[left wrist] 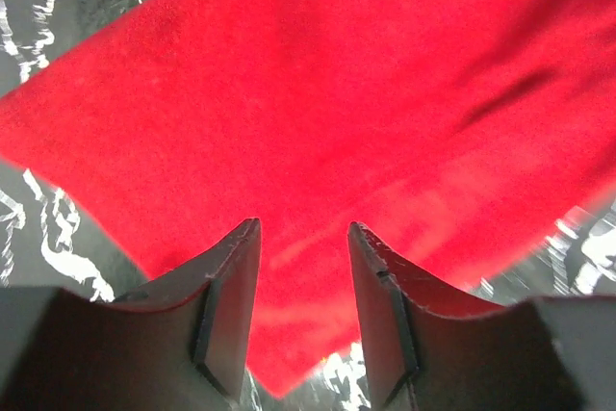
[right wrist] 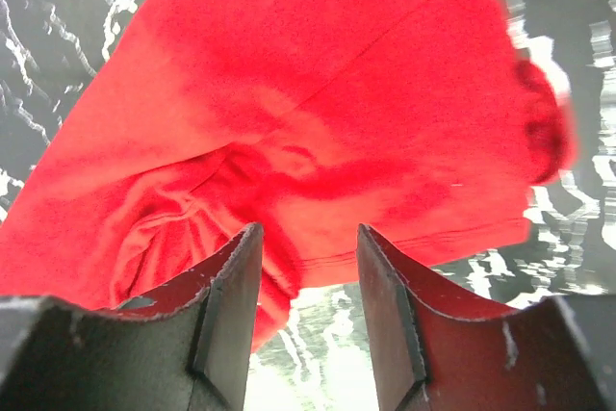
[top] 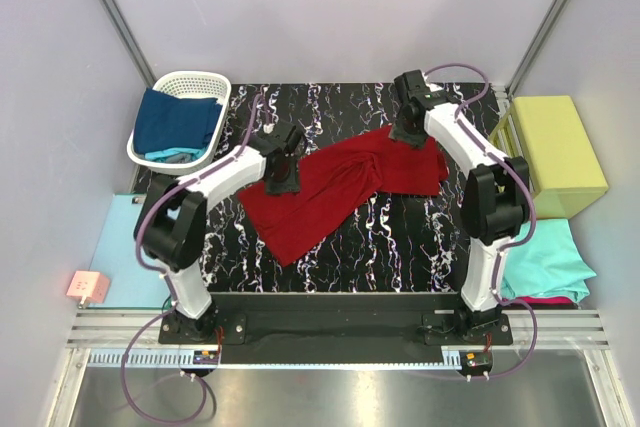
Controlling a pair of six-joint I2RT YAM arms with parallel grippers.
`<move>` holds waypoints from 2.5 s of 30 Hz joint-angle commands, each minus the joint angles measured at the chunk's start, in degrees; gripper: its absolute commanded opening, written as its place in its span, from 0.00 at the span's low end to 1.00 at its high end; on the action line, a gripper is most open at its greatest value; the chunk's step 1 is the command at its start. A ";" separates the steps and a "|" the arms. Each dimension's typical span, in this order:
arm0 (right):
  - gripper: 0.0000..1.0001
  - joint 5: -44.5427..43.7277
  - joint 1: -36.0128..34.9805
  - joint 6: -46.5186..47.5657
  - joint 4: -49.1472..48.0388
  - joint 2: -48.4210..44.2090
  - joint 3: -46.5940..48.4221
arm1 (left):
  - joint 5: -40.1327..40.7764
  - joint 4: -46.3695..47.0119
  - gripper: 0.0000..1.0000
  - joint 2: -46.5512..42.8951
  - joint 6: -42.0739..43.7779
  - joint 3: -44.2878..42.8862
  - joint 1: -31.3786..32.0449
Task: Fold and stack the t-shirts
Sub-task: Rotate the tshirt 90 degrees
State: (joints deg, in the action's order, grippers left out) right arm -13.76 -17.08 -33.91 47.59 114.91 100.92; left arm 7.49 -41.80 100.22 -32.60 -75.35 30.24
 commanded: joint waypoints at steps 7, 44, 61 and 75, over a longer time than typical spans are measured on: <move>0.50 -4.61 4.42 0.78 -1.54 0.92 -2.41 | -7.13 8.67 0.43 6.21 -0.54 5.65 -0.53; 0.46 -0.57 7.50 -2.65 6.46 22.28 12.62 | -5.99 5.86 0.42 3.22 2.10 9.87 0.78; 0.46 4.17 8.91 -2.03 19.55 41.16 48.47 | -7.13 1.11 0.41 0.06 0.00 12.77 13.61; 0.54 20.79 8.12 -1.43 11.12 43.20 49.90 | -13.02 0.06 0.40 4.36 -0.19 9.53 26.18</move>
State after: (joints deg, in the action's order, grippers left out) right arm 0.84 -8.45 -35.86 61.89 155.09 150.41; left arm -1.10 -39.09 101.51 -32.84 -63.51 52.27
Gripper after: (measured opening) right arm 0.526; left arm 0.403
